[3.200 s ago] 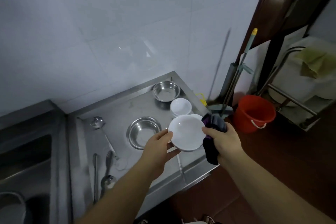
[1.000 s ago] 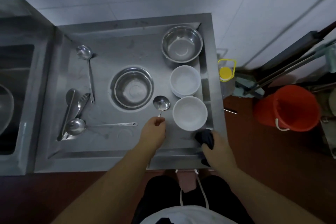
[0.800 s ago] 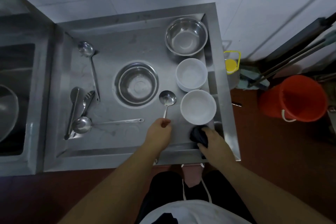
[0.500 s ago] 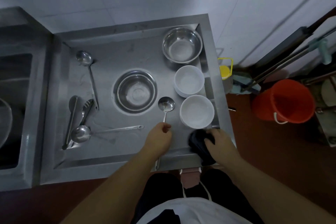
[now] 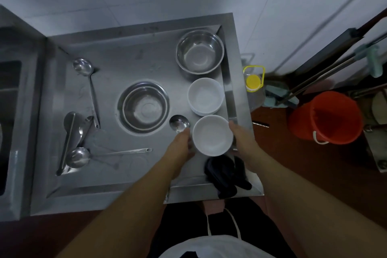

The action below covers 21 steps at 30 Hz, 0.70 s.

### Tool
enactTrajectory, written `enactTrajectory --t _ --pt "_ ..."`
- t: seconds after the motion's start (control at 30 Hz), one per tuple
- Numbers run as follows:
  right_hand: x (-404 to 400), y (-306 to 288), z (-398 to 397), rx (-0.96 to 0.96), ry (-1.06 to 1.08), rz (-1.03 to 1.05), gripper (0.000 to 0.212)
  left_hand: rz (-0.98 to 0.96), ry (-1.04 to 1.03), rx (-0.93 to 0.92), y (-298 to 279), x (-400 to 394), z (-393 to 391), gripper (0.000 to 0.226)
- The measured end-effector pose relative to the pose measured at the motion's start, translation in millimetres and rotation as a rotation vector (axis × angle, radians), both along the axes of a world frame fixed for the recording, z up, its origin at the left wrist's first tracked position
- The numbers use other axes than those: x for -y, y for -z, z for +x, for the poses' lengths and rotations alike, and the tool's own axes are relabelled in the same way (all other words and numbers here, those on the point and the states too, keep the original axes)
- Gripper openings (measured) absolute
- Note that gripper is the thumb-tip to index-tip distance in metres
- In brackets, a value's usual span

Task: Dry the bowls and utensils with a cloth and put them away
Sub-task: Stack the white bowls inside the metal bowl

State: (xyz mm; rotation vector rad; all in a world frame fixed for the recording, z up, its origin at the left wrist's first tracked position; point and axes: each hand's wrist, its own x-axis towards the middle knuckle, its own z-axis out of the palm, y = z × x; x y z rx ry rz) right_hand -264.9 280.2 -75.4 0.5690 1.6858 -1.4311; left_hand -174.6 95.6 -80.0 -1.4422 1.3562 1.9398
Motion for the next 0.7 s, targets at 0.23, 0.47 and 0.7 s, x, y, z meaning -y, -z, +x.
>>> enactTrajectory --t 0.23,0.47,0.7 --pt "-9 11 -12 0.211 0.019 -0.164 0.032 0.12 -0.179 -0.087 5 -30 -5 0.044" --pt "-14 11 -19 0.272 0.019 -0.224 0.037 0.132 -0.22 -0.085 -3 -37 -8 0.049" --pt "-24 -25 -30 0.24 0.008 -0.221 0.035 0.078 -0.267 -0.068 -45 -47 -9 0.051"
